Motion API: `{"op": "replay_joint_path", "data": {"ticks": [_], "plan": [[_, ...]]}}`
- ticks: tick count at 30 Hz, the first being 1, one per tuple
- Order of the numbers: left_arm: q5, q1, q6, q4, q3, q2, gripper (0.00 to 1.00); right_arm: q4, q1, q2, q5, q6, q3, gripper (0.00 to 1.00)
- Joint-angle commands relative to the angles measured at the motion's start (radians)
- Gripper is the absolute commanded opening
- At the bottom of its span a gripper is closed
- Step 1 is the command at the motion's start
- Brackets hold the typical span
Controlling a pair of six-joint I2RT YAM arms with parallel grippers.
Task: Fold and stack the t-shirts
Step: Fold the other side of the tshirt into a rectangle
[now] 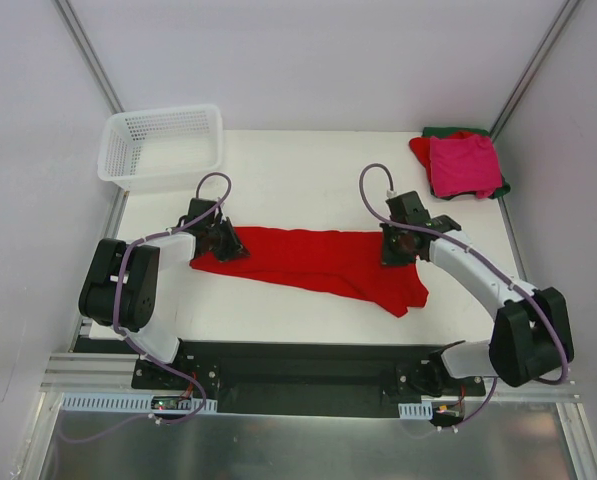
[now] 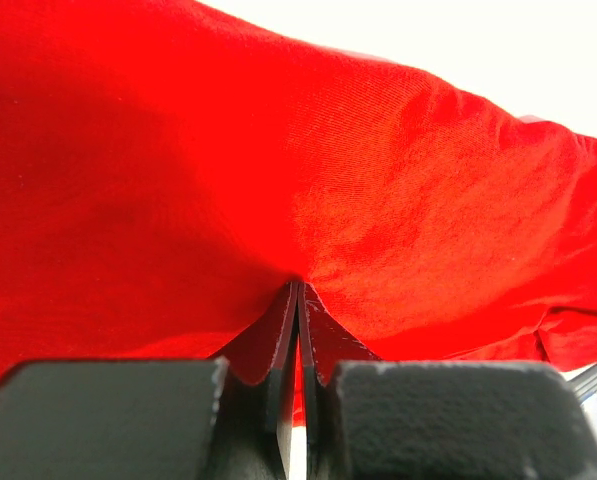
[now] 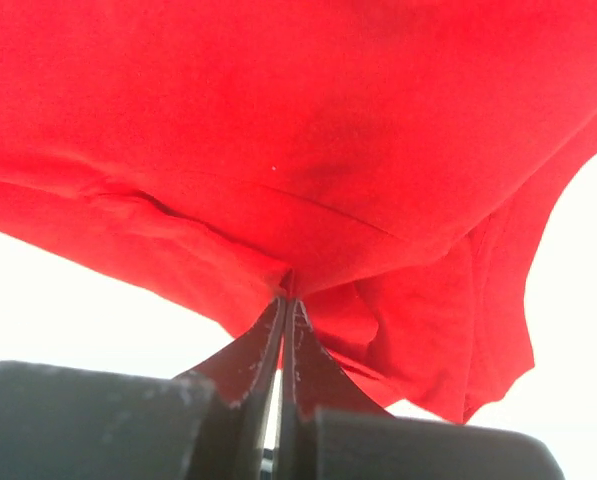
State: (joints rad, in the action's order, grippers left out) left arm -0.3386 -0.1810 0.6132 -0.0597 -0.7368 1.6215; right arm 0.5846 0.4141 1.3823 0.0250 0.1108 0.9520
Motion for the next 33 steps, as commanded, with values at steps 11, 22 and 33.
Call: {"op": "replay_joint_path", "data": {"ticks": [11,22,33], "plan": [[0.016,0.014,-0.027,0.063,0.02,0.023,0.0,0.118,0.002,-0.1,-0.033,-0.016,0.008,0.2],[0.012,0.014,-0.027,0.04,0.019,0.031,0.0,0.121,0.0,-0.146,0.024,0.004,-0.1,0.3],[0.003,0.012,-0.026,0.037,0.016,0.038,0.0,0.038,0.0,-0.146,0.066,-0.011,-0.139,0.3]]}}
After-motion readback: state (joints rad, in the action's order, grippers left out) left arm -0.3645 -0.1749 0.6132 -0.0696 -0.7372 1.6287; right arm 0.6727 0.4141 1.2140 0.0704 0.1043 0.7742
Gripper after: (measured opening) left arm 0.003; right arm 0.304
